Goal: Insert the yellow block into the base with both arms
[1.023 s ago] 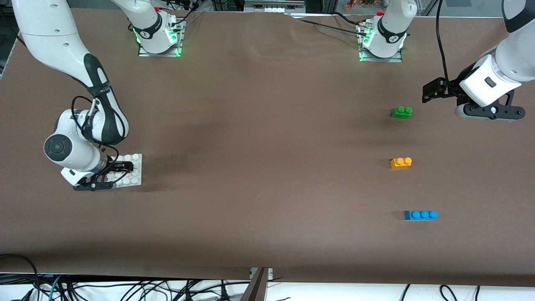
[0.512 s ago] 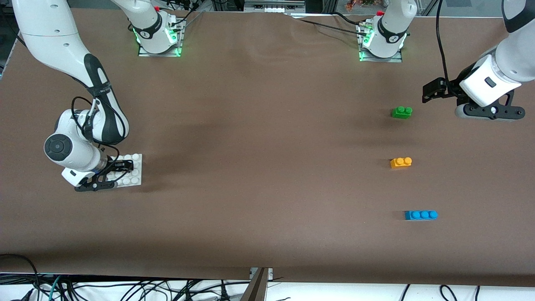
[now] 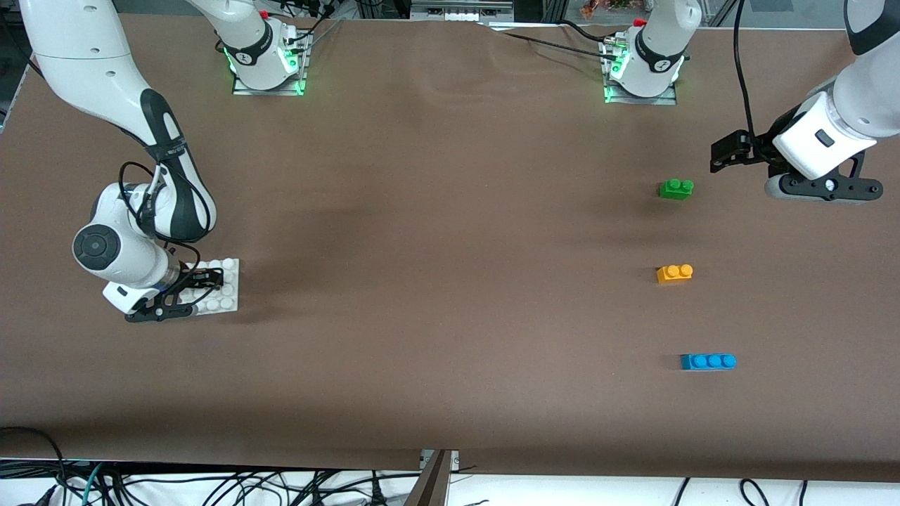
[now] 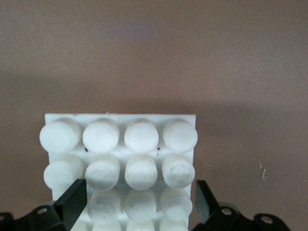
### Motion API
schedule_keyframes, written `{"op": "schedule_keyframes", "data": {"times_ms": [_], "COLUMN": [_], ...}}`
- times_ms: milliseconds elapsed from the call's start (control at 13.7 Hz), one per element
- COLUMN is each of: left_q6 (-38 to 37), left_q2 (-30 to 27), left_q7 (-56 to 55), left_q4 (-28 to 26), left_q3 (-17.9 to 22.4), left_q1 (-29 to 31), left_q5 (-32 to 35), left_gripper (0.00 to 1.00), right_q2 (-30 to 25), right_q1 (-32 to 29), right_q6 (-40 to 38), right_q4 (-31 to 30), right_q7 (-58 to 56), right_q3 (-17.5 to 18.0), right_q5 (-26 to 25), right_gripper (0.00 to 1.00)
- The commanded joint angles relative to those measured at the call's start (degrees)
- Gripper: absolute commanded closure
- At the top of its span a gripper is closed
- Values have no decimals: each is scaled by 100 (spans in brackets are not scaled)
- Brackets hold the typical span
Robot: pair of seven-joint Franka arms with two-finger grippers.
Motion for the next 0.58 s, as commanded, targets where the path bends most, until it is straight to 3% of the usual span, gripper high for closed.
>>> {"op": "schedule_keyframes", "data": {"times_ms": [0,512], "left_q6": [-108,-108], "left_q2": [44,44], "left_q7": [67,50], "left_q4": [137,128], "left_q3": [-1,-27], "left_q1": [14,14], "left_q5": [29,20], "left_gripper": [0,0], "right_q2": [-179,-73], "right_q1": [-40,-75], "right_q6": [-131,-122], "right_q4": [-98,-186], "right_q7": [-95,-112], "right_q3": [57,57], "right_q5": [122,324], "right_gripper": [0,0]}}
